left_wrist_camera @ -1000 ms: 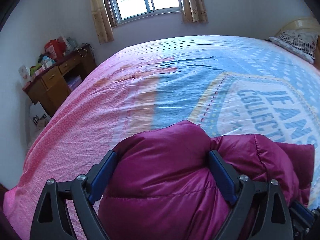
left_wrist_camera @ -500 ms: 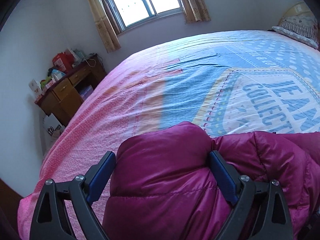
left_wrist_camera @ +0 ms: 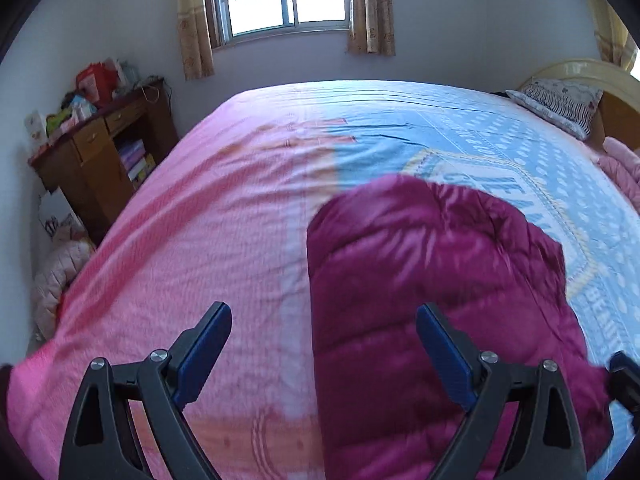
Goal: Fold large clothes
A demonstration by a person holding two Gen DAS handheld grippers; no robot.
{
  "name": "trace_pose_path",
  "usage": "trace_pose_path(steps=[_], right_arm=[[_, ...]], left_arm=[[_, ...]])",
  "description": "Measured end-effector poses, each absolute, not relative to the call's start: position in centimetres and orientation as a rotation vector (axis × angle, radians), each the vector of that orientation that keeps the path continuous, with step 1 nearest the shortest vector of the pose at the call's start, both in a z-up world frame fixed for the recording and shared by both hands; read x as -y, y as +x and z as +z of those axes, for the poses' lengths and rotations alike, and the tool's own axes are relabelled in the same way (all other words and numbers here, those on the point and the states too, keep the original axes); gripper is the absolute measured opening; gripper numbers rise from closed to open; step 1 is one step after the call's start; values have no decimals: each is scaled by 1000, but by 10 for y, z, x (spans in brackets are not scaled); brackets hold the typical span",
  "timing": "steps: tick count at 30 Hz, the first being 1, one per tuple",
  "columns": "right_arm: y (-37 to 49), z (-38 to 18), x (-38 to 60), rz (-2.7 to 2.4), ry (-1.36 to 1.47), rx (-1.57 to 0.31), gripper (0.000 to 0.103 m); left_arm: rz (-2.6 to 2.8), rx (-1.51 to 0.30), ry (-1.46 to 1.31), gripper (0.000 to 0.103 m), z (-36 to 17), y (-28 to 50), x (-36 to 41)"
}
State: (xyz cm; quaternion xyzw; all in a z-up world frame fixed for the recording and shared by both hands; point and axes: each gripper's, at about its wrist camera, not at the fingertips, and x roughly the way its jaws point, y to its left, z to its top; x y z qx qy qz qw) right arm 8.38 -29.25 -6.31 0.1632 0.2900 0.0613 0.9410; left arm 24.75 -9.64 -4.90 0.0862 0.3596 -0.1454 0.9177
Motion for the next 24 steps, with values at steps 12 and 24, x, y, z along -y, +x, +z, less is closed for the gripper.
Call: trace_pose_path(steps=[12,24], right_arm=[[89,-99,304,150,459,-662,26],[176,-110,342,59,458,-706,98]], left_arm=[[-341,-713,241,94,-67,221,88],[-450,-848,-17,94,-93,281,94]])
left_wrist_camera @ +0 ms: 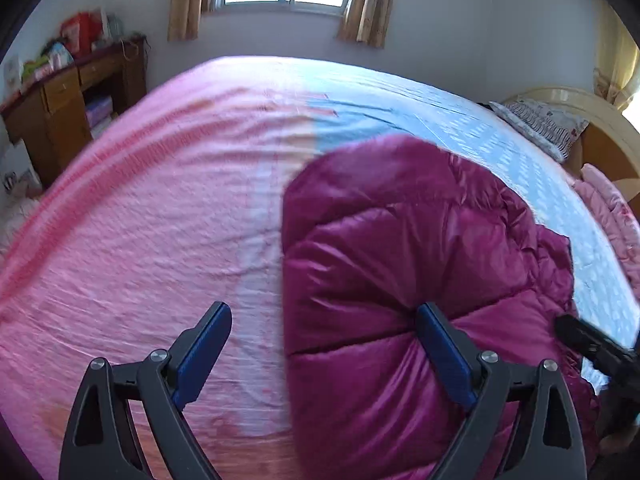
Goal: Fold large clothes
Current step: 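Grasp the jacket bundle with both grippers and lift it off the bed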
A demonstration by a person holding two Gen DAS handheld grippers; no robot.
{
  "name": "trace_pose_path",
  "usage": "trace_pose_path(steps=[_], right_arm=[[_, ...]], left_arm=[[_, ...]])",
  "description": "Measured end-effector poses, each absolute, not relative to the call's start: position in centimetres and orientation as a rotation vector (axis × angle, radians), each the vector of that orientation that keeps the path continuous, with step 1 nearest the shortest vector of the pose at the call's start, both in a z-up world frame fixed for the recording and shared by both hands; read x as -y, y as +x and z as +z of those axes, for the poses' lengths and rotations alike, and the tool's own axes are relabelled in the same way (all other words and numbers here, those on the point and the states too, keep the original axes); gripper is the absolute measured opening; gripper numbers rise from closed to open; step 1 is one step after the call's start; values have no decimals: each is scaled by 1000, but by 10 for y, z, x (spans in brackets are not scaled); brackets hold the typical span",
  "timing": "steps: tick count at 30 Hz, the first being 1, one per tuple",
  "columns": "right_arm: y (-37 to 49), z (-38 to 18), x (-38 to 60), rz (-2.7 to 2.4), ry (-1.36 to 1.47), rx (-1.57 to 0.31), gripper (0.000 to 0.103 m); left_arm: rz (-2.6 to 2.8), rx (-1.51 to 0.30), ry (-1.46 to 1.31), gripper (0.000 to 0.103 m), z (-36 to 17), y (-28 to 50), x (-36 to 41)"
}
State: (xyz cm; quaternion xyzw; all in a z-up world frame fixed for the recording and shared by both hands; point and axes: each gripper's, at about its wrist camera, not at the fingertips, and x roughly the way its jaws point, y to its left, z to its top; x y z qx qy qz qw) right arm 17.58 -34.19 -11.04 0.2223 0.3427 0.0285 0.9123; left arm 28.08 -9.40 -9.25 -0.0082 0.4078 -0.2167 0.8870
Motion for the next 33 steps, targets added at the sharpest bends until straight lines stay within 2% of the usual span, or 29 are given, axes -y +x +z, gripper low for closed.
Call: trace_pose_path(steps=[3,6,11,12,13,14,20,23,33], right_arm=[[182,-132,347,117,540,-715,98],[180,-131,343,130,528,-715,95],[181,-127,333,183,499,-736,66],[181,-127,332,189,497,-740,64],[184,-128,335,192,498,-743,60],[184,-129,335,192,498,-744,57],[176,-131,332,185,523,-752,44],[161,-133,329,175,564,-751,40],[90,-130,318,147,605,-747,39]], left_arm=[[-472,-867,-36,94,-105,281,96],[-496,-877,-59,94,-110,285,96],[-488,-878,-44,93,-113,285,103],[-485,-868,-19,90,-112,283,107],[-492,-862,-6,80,-111,284,111],[-501,-846,18,76,-110,281,116],[-453,-818,121,65,-105,267,133],[-446,-830,149,64,-104,254,135],[-446,-831,183,63,-104,185,120]])
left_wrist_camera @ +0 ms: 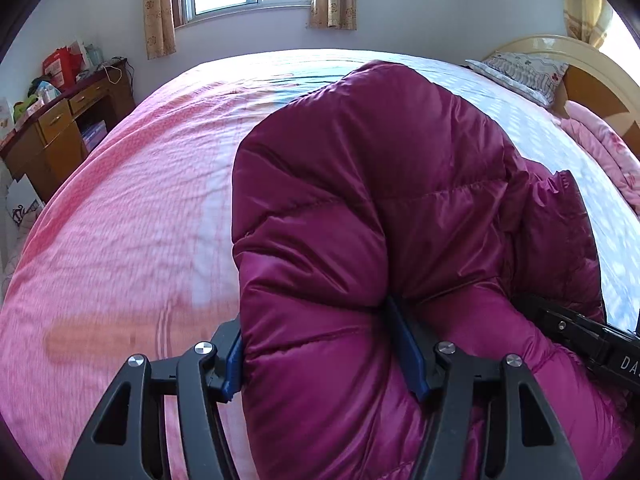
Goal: Fold large clothes
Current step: 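Grasp the jacket bundle with both grippers and lift it off the bed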
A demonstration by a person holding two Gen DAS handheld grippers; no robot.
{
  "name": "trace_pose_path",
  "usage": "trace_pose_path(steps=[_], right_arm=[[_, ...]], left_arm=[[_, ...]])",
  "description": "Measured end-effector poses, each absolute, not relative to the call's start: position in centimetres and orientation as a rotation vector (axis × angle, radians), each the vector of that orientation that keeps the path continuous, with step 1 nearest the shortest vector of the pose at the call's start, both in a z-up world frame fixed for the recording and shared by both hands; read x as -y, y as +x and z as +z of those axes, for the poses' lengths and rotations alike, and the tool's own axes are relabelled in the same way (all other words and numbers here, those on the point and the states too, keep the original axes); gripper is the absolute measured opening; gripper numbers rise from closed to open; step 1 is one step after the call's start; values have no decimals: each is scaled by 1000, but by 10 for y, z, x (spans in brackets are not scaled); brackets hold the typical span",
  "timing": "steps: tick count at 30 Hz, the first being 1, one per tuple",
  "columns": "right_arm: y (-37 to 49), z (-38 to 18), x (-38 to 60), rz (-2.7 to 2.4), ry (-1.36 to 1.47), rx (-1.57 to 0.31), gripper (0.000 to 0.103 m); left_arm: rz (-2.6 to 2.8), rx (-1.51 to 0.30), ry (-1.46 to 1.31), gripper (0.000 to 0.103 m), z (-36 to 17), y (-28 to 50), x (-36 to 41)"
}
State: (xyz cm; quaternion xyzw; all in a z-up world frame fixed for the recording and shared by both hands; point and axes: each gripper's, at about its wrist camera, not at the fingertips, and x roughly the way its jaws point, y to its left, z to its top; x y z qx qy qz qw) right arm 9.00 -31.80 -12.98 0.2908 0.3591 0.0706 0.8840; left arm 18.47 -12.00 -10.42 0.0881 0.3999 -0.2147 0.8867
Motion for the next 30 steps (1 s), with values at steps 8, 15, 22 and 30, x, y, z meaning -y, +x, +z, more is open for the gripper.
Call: trace_pose_path(steps=[8,15,22,30], right_arm=[[49,-124,301,146,606,-746,39],[32,-119,292,165,581,-758,39],[24,-123,290,184,625,-739,39],[17,-133,304,198,651,-727,39]], left_arm=[[-449,-835,180,62,-103,137,102],[-436,-843,184,61,-101,107,89],[-465,-865,151,61,-99,98,74],[-479,-890,123,81,-105,106,72]])
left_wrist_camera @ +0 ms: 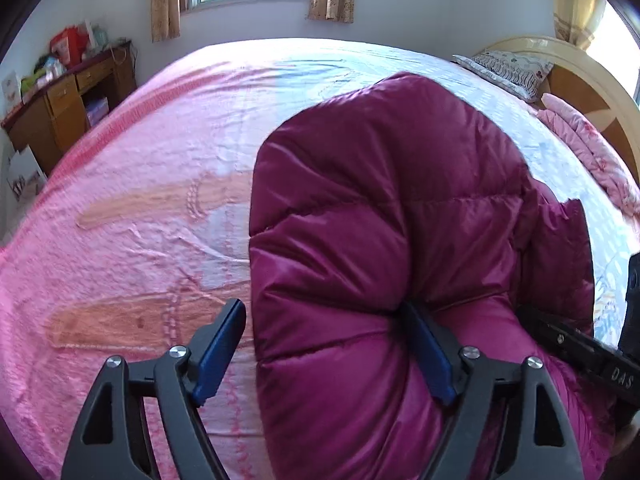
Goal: Fold large clothes
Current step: 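Grasp the jacket bundle with both grippers and lift it off the bed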
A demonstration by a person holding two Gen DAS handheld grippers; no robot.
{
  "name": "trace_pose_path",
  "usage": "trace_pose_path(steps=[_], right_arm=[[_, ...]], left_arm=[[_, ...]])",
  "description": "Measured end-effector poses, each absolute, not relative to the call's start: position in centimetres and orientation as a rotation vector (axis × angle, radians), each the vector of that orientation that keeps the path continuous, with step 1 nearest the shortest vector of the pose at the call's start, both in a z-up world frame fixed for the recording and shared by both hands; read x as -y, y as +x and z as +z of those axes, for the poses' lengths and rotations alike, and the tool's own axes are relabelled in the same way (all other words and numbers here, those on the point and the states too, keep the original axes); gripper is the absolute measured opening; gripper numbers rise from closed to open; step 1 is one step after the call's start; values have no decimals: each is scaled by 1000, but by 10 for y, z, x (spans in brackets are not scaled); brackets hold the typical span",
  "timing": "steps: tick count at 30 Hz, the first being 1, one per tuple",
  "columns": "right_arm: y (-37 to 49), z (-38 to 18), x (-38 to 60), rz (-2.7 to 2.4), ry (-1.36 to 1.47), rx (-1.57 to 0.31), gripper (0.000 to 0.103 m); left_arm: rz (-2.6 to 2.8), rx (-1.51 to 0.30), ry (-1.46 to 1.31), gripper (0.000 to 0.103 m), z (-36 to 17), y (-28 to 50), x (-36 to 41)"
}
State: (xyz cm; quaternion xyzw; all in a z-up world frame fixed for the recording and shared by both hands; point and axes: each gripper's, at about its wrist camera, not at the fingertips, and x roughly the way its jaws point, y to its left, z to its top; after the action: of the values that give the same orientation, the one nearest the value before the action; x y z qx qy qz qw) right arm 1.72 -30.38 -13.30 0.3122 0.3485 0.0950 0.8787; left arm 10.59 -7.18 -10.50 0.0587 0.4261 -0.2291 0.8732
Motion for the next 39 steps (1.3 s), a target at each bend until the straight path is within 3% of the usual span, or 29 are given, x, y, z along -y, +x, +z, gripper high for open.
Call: trace_pose_path(steps=[5,8,14,23,27,30,32,33,36,37,39], right_arm=[[9,-139,307,196,657,-718,39],[3,-139,303,176,646,-718,39],[-17,-116,276,72,505,-726,34],[-48,-106,277,22,520,-706,28],[-55,-102,281,7,517,-694,28],[-59,-109,287,15,549,-700,28],[-58,-110,288,23,573,-703,28],[-57,-111,288,25,583,-704,28],[-55,-113,288,16,587,-706,29],[-56,-112,287,9,580,-709,29],[-54,-107,281,-12,553,-723,29]], left_arm=[[-485,-883,123,81,-108,103,77],[-509,-864,140,70,-108,97,84],[-538,-849,189,59,-102,80,91],[-588,-844,176,44,-94,60,90],[-614,-873,168,47,-95,59,92],[-616,-879,170,61,-97,60,92],[-595,-884,188,82,-101,61,91],[-579,-897,181,84,-104,63,89],[-600,-927,137,81,-107,65,92],[-616,-918,141,66,-106,62,94],[-629,-878,175,59,-102,51,99]])
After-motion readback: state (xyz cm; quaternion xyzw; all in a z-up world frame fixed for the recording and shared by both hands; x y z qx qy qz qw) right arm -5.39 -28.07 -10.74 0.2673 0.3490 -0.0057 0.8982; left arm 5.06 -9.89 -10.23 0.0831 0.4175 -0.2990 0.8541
